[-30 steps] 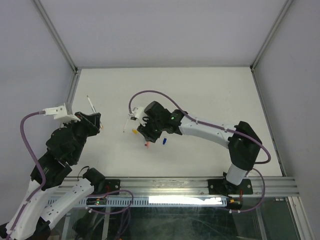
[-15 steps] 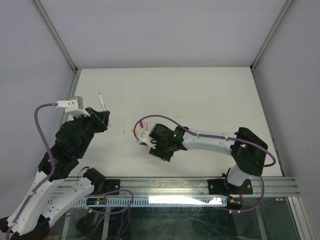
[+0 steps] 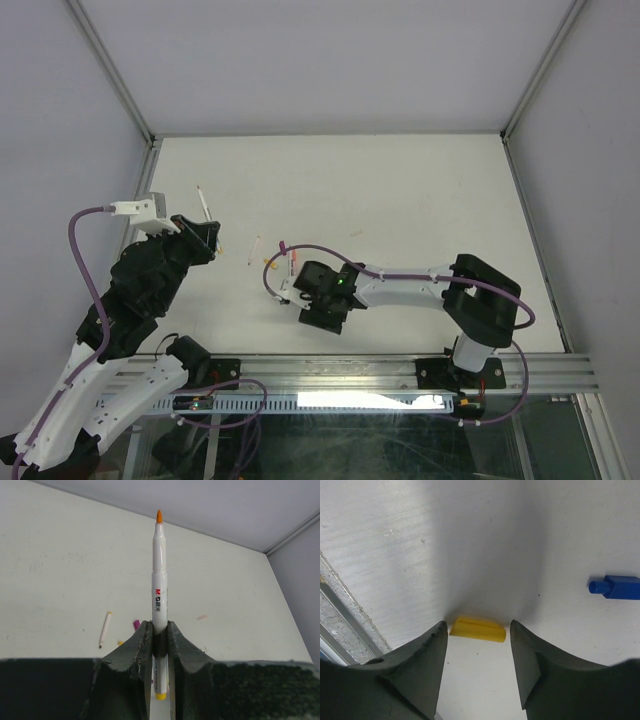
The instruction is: Insert the pens into the pen caps
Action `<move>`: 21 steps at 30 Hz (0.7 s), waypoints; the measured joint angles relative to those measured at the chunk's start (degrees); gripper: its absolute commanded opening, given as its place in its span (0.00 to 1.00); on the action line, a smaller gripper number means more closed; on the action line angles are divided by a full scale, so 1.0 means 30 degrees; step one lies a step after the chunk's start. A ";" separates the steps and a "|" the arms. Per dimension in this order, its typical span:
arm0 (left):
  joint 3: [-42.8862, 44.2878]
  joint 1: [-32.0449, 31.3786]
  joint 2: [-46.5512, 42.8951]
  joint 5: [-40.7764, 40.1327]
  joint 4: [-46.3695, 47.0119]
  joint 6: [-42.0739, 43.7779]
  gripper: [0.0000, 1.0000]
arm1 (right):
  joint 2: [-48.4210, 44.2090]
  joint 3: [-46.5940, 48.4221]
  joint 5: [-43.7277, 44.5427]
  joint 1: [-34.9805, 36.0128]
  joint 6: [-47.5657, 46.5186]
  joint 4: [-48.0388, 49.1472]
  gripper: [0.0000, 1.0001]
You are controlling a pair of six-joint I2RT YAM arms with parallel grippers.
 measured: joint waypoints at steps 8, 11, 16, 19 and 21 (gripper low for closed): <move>0.0000 0.0000 0.0000 0.0051 0.0000 -0.0007 0.00 | -0.0095 0.0000 0.0073 0.0036 0.0102 0.0138 0.67; 0.0000 0.0000 0.0000 0.0051 0.0000 -0.0007 0.00 | -0.0554 -0.0022 0.0095 0.0073 0.0379 0.0131 0.67; 0.0000 0.0000 0.0022 0.0051 0.0000 0.0000 0.00 | -0.2958 -0.0168 0.0255 0.0066 0.1800 0.0619 0.67; 0.0000 0.0000 0.0102 0.0044 0.0000 0.0007 0.00 | -0.4393 -0.0219 0.0539 -0.0080 0.3060 0.0962 0.67; 0.0000 -0.0007 0.0117 0.0044 0.0000 0.0007 0.00 | -0.4918 -0.0219 0.0721 -0.0226 0.4131 0.1078 0.66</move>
